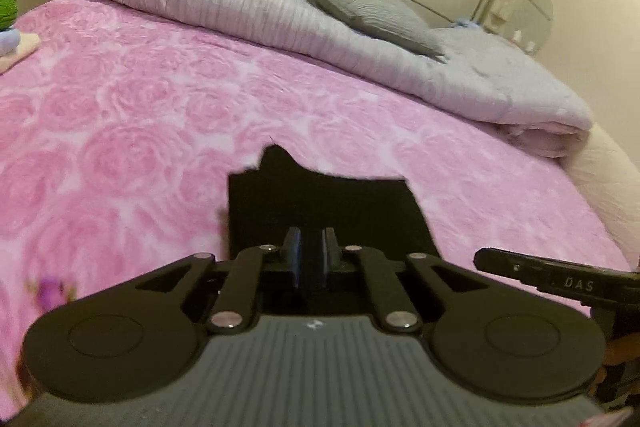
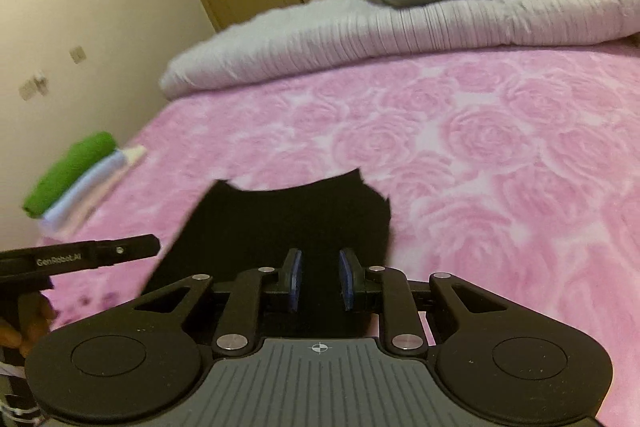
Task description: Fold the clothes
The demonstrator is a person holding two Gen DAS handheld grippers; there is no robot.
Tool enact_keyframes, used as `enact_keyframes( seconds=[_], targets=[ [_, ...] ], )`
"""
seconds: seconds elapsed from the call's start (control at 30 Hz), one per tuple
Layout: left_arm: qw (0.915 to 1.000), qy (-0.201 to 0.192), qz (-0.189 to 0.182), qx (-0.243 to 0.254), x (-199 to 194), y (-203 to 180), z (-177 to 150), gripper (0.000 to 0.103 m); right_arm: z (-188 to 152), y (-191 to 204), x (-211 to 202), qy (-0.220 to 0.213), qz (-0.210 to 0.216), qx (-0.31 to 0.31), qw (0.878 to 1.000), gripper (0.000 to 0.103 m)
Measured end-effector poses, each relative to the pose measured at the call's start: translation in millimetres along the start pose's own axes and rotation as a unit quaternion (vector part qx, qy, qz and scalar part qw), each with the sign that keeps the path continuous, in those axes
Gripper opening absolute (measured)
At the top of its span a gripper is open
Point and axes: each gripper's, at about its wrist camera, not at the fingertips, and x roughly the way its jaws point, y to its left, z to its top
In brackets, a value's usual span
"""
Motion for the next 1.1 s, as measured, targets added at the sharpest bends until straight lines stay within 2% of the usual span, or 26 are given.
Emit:
enact_keyframes(
  seconds=[0.07,0.17,0.23,0.27,0.3,0.33,0.37,0.47,0.53,0.63,0.7,0.8,0.83,0.9,1.0,1.1],
  targets=[
    [0.9998,0.016,-0.004,-0.009,-7,1,-18,0.006,-16,11,-17,0.005,0.007,-0.005,1.000,0.021],
    [0.9981,0.055,0.024,-0.014,8,7,-44,0.011,-42,18,-14,0.040,0.002,-0.013,0.999,0.021],
    [0.9985,0.044,0.029,-0.012,8,9,-48,0.012,-55,17,-6,0.054,0.000,-0.019,0.998,0.022],
    [0.9985,0.045,0.024,-0.021,3,9,-43,0.014,-54,18,-8,0.054,0.002,-0.020,0.998,0.027],
    [0.9986,0.042,0.015,-0.029,-3,10,-38,0.024,-51,18,-11,0.056,0.002,-0.019,0.998,0.032],
    [0.9985,0.034,0.004,-0.042,-7,14,-32,0.030,-48,17,-14,0.059,-0.003,-0.014,0.998,0.050],
    [0.9980,0.026,-0.006,-0.058,-10,21,-28,0.039,-45,14,-16,0.061,-0.009,-0.008,0.998,0.062],
    [0.9929,0.007,-0.038,-0.113,-16,44,-15,0.057,-36,-13,-20,0.046,0.033,0.081,0.995,0.083],
    [0.9825,0.016,-0.061,-0.175,-8,69,-13,0.059,-34,-36,-11,0.054,0.068,0.163,0.983,0.083],
    [0.9590,0.038,-0.101,-0.262,10,101,-22,0.059,-38,-67,7,0.070,0.110,0.271,0.954,0.083],
    [0.9431,0.050,-0.122,-0.305,23,117,-29,0.059,-43,-81,20,0.076,0.121,0.315,0.938,0.083],
    [0.9307,0.073,-0.132,-0.333,42,129,-37,0.059,-46,-94,34,0.081,0.127,0.350,0.924,0.083],
    [0.9298,0.080,-0.133,-0.334,48,131,-38,0.059,-46,-98,38,0.082,0.129,0.361,0.920,0.083],
    [0.9340,0.089,-0.136,-0.318,58,131,-37,0.059,-46,-103,46,0.085,0.133,0.374,0.914,0.083],
    [0.9401,0.093,-0.146,-0.294,70,128,-32,0.059,-39,-103,57,0.094,0.137,0.367,0.915,0.084],
    [0.9419,0.098,-0.155,-0.281,81,124,-27,0.059,-35,-101,67,0.103,0.139,0.355,0.919,0.084]
  ],
)
